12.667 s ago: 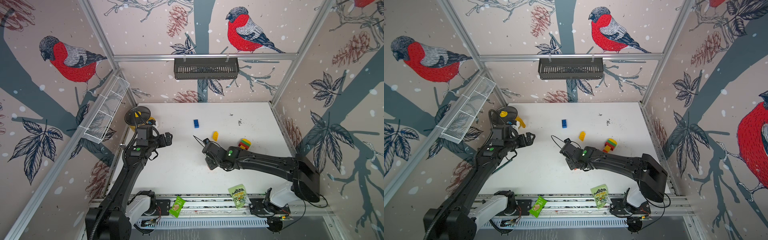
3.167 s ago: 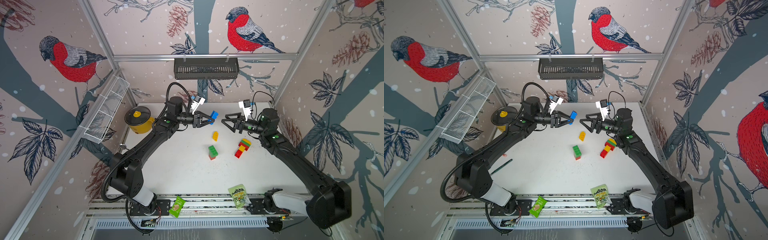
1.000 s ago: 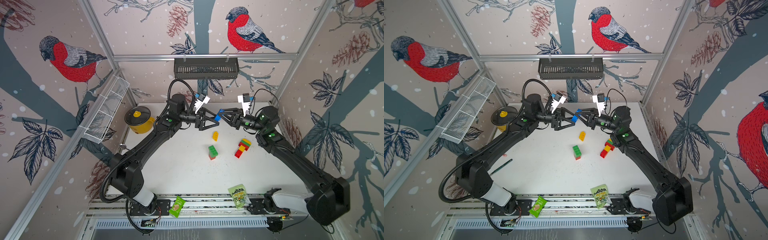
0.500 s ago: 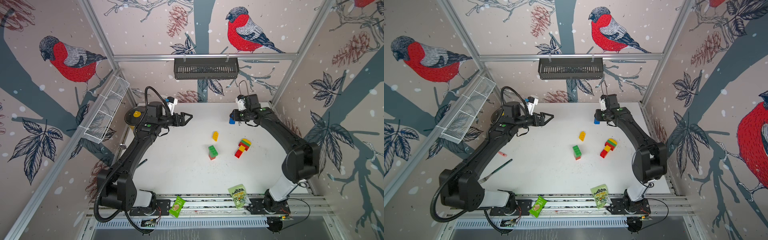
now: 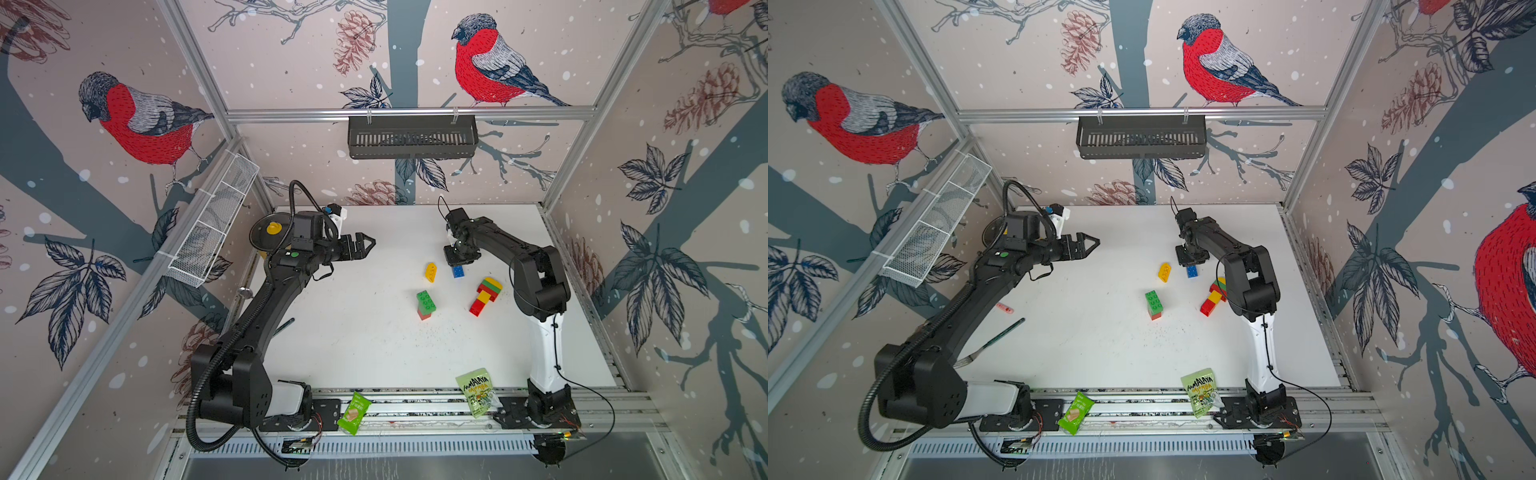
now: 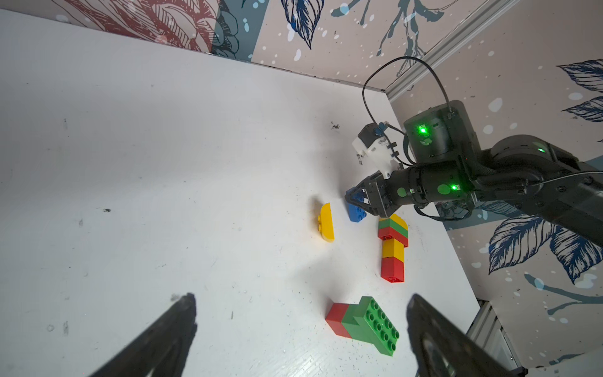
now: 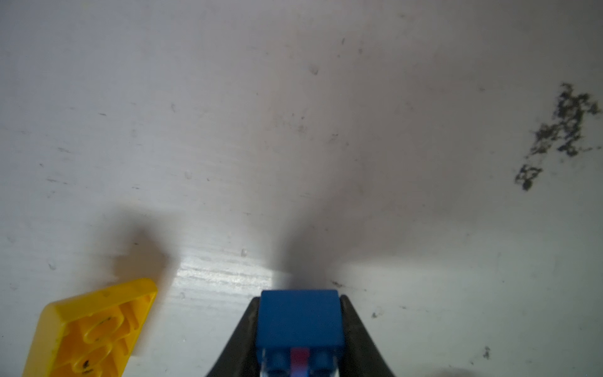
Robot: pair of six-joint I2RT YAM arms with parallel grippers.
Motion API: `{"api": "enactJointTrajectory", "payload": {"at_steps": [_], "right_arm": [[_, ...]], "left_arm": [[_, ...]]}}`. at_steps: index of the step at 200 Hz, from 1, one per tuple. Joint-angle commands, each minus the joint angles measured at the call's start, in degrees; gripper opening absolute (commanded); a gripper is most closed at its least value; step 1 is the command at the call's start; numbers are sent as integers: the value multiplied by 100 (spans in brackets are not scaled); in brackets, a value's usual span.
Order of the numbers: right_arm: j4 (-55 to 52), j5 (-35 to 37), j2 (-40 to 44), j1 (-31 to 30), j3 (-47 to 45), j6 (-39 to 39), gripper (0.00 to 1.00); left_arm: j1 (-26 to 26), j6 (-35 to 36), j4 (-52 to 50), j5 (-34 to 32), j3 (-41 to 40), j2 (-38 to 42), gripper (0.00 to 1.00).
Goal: Assemble an ice cream with lego
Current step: Place the lego brick at the center of the board, then pick up the lego brick from the center of the board.
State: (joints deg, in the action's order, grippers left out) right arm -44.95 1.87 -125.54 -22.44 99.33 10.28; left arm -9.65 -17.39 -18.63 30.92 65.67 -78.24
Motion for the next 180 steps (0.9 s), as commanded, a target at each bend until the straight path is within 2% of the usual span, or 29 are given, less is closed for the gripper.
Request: {"api": "enactJointTrajectory", "payload": {"at_steps": [1,15,35,52,73,129,180], "right_arm": [[-75,20,-123,-51,-62,-46,21],[-50,45,-163,-60,-73,-18,37],[61,36,-79,-80,-159,-13,49],[174,55,67,-115,-309,-24,53],[276,137,270,-190,-593,-29,53],[581,14,629,-196,-1075,-36,44],[672,-33,584,-189,-1039,-60,35]], "left_arm": [[32,152,-127,-104,21,-47,100],[51,174,-149,-105,22,-73,100],[82,152,-149,-139,3,-86,100],[94,134,-124,-122,-25,-95,100],[95,105,-89,-38,-61,-108,98],[95,47,-15,-112,-98,-95,98],[95,31,-8,-133,-88,-105,99]]}}
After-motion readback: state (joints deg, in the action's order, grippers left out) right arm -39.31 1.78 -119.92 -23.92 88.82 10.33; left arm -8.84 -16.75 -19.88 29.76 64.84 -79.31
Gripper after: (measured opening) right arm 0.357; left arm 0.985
